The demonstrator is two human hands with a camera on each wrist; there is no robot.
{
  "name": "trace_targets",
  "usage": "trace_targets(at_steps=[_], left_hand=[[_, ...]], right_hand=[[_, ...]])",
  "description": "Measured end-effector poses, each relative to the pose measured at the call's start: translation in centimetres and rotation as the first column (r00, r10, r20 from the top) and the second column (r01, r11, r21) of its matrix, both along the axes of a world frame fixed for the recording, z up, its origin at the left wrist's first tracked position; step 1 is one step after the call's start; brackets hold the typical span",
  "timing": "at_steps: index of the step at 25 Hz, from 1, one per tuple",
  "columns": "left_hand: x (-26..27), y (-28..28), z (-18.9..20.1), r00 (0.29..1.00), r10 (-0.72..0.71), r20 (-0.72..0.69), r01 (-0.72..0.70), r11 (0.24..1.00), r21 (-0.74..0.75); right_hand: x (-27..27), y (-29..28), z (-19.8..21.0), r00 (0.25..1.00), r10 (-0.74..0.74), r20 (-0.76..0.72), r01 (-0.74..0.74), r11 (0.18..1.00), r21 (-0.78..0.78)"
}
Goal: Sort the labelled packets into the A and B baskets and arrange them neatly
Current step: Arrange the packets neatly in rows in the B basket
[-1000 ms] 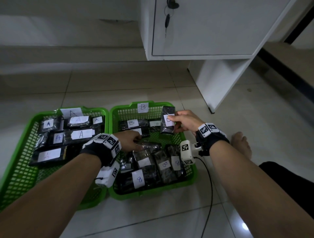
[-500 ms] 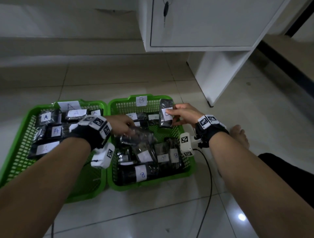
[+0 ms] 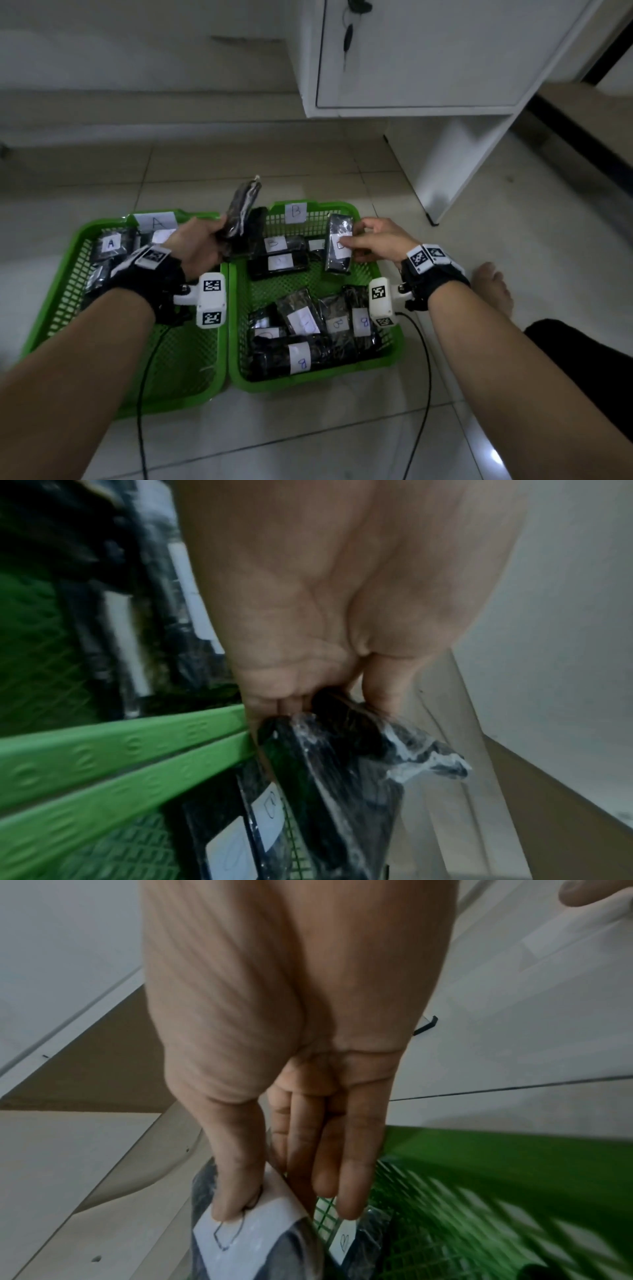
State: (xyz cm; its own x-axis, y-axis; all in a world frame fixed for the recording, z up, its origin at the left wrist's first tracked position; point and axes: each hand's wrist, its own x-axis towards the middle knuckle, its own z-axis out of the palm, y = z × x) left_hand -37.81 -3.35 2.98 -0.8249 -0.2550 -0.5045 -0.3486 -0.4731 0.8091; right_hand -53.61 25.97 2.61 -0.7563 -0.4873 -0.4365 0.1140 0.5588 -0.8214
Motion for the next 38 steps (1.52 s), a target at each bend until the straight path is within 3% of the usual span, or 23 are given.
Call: trace_targets(at_steps=[2, 5, 9, 12, 15, 19, 21, 24, 26, 27, 29, 30, 32, 34, 38], left_hand=[[0.6, -0.5, -0.3, 1.0, 0.001, -0.006, -0.001, 0.998, 0.058], [0.4, -0.4, -0.2, 1.0, 0.017, 0.017, -0.018, 0.998, 0.052], [0.3, 0.2, -0.2, 1.0, 0.016, -0.004, -0.015, 0.999, 0.041], [0.4, 0.5, 0.1, 0.999, -0.005, -0.031, 0.007, 0.998, 0.058], [0.5, 0.4, 0.1, 0.999, 0.001, -0.036, 0.0, 0.999, 0.043], [0.5, 0.6, 0.3, 0.999, -0.015, -0.044, 0.017, 0.999, 0.049], [0.7, 0.4, 0.2, 0.999, -0.005, -0.041, 0.008, 0.998, 0.065], [0.9, 0.1, 0.4, 0.998, 0.008, -0.063, -0.002, 0.996, 0.093], [0.8, 0.3, 0.8, 0.998, -0.016, -0.064, 0.022, 0.996, 0.087], [0.7, 0.6, 1.1, 0.998, -0.036, -0.059, 0.041, 0.996, 0.081], [0.3, 1.8, 1.9, 0.992, -0.112, -0.062, 0.115, 0.992, 0.044], [-0.1, 2.6, 2.2, 0.986, -0.156, -0.055, 0.156, 0.988, -0.005], [-1.1, 3.7, 2.7, 0.985, -0.171, -0.028, 0.167, 0.979, -0.118], [-1.8, 4.0, 2.8, 0.995, -0.099, -0.02, 0.093, 0.976, -0.196], [-2.3, 4.1, 3.0, 0.996, -0.071, -0.049, 0.063, 0.986, -0.155]], right_hand=[[0.4, -0.6, 0.9, 0.998, 0.035, -0.06, -0.033, 0.999, 0.035], [1.5, -2.7, 1.8, 0.95, 0.226, -0.216, -0.188, 0.965, 0.183], [3.4, -7.5, 0.0, 0.851, 0.502, -0.156, -0.405, 0.814, 0.416], [4.3, -10.0, -2.0, 0.845, 0.52, -0.125, -0.44, 0.809, 0.39], [4.8, -11.2, -2.9, 0.83, 0.522, -0.197, -0.423, 0.819, 0.387], [4.9, -11.8, -2.9, 0.688, 0.599, -0.41, -0.382, 0.779, 0.497], [4.8, -11.9, -2.8, 0.719, 0.577, -0.388, -0.371, 0.79, 0.488], [4.1, -11.0, -0.9, 0.868, 0.406, -0.286, -0.3, 0.887, 0.35], [3.5, -9.6, 1.3, 0.966, 0.211, -0.152, -0.19, 0.972, 0.141], [3.5, -9.0, 2.4, 0.989, 0.148, -0.008, -0.148, 0.989, -0.014], [4.2, -8.4, 3.8, 0.954, 0.155, 0.256, -0.076, 0.953, -0.293], [4.7, -8.5, 4.0, 0.941, 0.173, 0.291, -0.06, 0.931, -0.36], [5.6, -9.1, 3.9, 0.962, 0.12, 0.247, -0.012, 0.918, -0.397], [6.1, -9.3, 3.6, 0.972, 0.022, 0.233, 0.087, 0.891, -0.446], [5.3, -8.1, 3.4, 0.972, -0.036, 0.231, 0.148, 0.859, -0.49]])
